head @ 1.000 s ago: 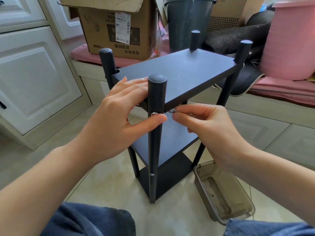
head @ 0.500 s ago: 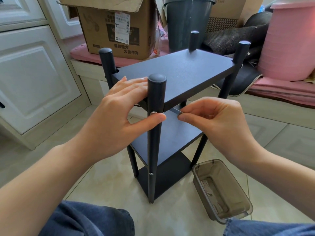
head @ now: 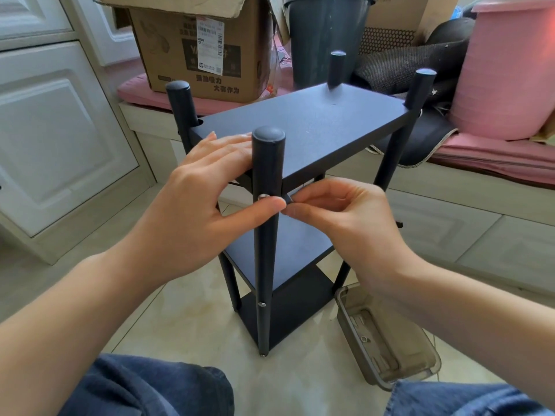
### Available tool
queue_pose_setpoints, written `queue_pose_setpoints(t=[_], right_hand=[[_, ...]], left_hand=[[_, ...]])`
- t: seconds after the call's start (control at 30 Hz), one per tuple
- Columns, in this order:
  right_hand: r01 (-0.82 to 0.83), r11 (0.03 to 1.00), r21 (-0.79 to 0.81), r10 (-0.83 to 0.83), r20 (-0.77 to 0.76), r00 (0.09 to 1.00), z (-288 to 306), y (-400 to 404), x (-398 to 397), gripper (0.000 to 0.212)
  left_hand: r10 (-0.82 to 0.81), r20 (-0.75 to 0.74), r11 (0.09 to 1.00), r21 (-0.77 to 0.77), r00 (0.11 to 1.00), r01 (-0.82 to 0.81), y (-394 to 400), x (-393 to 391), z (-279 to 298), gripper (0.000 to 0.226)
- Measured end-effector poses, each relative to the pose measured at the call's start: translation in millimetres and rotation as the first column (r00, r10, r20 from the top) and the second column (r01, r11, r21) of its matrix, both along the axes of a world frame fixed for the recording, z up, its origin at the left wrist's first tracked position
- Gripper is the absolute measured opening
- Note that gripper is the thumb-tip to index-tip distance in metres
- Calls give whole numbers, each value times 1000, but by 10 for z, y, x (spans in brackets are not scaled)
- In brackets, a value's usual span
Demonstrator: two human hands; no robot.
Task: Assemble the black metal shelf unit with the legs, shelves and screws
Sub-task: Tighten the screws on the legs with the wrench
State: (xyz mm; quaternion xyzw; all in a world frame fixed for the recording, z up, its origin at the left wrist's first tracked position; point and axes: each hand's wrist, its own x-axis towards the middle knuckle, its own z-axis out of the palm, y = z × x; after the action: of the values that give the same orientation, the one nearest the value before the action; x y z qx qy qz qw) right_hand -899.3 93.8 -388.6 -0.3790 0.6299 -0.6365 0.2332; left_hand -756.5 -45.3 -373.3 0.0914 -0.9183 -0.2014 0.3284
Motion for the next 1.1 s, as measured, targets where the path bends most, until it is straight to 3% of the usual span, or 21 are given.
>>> queue_pose_setpoints(t=[0.4, 0.83, 1.1], right_hand=[[-30, 999, 24, 25, 158, 987, -24, -184, 83, 10], [95, 971, 217, -87, -45, 995, -186, 111, -243, 5], [196, 970, 143, -189, -66, 980, -112, 179, -467, 12]], left_hand=[[0, 0, 1000, 5, 1000, 0, 5, 2, 8, 54], [76, -8, 996, 56, 997, -76, 6, 45, 73, 45], [316, -132, 912, 314, 939, -263, -11, 50, 98, 66]])
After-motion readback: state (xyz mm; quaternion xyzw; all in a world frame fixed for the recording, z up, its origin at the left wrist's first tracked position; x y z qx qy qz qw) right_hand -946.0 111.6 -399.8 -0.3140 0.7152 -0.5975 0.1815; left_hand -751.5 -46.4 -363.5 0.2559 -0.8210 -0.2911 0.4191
